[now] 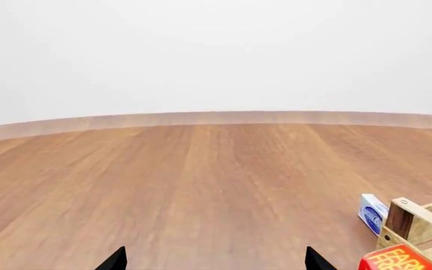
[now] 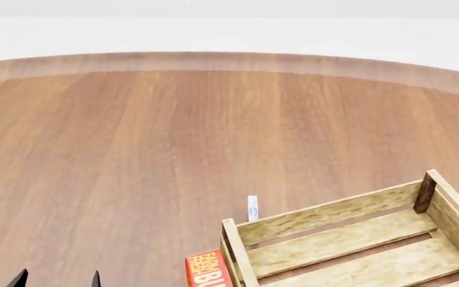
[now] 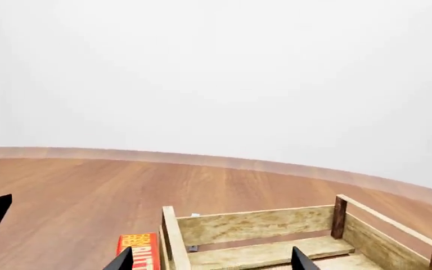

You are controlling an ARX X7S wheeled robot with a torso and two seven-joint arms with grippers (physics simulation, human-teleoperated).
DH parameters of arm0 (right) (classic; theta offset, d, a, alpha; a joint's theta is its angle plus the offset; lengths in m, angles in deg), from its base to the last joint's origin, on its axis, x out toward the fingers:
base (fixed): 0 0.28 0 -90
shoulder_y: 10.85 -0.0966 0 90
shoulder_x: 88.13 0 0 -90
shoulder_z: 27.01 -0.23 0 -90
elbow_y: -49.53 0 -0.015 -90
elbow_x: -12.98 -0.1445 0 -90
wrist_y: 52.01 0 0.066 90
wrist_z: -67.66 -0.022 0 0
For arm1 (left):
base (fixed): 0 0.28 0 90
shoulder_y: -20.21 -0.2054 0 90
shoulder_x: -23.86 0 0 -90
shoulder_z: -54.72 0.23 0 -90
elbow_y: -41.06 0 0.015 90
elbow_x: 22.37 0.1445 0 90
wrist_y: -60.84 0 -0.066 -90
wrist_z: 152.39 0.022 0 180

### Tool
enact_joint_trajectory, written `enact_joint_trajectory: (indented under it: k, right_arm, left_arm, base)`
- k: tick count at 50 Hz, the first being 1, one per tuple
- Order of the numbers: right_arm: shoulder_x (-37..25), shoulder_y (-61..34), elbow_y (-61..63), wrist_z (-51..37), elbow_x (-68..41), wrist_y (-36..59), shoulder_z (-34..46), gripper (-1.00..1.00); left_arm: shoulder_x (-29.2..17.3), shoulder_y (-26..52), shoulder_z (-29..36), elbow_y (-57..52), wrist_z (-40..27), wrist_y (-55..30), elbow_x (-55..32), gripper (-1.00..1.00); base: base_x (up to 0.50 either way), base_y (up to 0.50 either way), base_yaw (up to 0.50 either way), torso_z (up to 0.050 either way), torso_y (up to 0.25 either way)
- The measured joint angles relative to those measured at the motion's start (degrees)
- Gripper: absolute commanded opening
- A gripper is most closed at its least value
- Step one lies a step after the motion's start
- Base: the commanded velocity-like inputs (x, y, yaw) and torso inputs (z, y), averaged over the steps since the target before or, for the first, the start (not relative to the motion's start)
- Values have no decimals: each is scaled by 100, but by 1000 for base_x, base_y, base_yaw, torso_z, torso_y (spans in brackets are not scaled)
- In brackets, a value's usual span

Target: Pick up the tomato sauce, and put it in the wooden tray.

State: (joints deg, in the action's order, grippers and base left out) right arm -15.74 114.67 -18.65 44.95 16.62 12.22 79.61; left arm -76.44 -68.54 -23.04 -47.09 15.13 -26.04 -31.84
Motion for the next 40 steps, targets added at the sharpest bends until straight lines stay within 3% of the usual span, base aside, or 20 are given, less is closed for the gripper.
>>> enact_joint_trajectory:
  k: [17, 40]
  right_arm:
    - [50, 412, -920, -478, 73, -1320, 13, 100]
    - [258, 175, -2539, -718, 67, -2069, 284, 100]
  left_arm:
    - [-36, 8, 50, 4, -61, 14, -28, 100]
    - [-88, 15, 120, -22, -137, 4, -59, 100]
  base:
    - [0, 0, 0, 0, 0]
    - [0, 0, 0, 0, 0]
